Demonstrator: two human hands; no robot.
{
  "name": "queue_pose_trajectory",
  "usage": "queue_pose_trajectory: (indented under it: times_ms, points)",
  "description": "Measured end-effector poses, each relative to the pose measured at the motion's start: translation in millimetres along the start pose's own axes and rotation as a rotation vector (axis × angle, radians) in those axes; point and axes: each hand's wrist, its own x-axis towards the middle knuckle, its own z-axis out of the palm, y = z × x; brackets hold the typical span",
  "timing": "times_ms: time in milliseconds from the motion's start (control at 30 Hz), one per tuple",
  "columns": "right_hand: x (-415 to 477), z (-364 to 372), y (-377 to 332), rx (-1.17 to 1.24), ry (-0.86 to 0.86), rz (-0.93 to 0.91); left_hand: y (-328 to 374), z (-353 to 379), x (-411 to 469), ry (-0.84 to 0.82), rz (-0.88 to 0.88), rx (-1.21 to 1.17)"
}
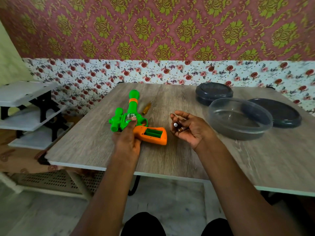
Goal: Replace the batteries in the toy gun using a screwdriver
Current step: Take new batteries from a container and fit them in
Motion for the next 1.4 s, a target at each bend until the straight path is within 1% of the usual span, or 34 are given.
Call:
queue_pose_trajectory:
  times_ms: [167,233,333,467,533,667,767,867,1033,1133,1233,1400]
  points:
    - [-1.9,0.8,-0.3,0.155,-0.011,-0.049,0.4,3.0,-3.8,0.015,0.011,0.012]
    - [-2.4,1.0,-1.6,0.138,-0.001,-0.056,0.0,4.5,-6.3,0.021,0.017,0.01]
    - [-5.1,2.4,-2.9,-0.001,0.01,-0.048,-1.2,7.2,-9.5,0.035,0.04,0.008]
    - [-11.2,6.6,-2.9,-0.305,0.053,-0.005,-2.5,11.5,-13.5,0.034,0.08,-0.012]
    - [-12.8,9.0,-3.1,-0.364,0.052,0.002,-3.1,12.9,-15.0,0.033,0.089,-0.014]
    - [-13.9,12.2,-2.2,-0.29,-0.016,-0.007,-1.6,13.8,-17.6,0.046,0.092,-0.002]
    - [-14.1,10.5,-0.1,-0.238,-0.022,-0.014,-0.7,13.4,-18.1,0.042,0.086,0.0]
    - [-14.4,9.2,2.2,-0.189,0.005,-0.013,-0.9,13.0,-18.6,0.043,0.104,-0.001]
    - [-10.9,5.4,1.0,-0.097,0.105,-0.012,0.4,12.9,-19.8,0.021,0.107,0.008]
    - [-8.2,2.5,0.2,-0.048,0.104,-0.015,0.1,12.7,-19.7,0.009,0.112,0.007]
    - [-7.3,-2.4,-2.3,-0.08,0.088,-0.014,0.7,12.2,-19.9,0.031,0.088,0.016]
    - [-15.2,-3.3,-0.5,-0.29,0.003,-0.042,0.0,11.6,-18.6,0.04,0.08,0.028]
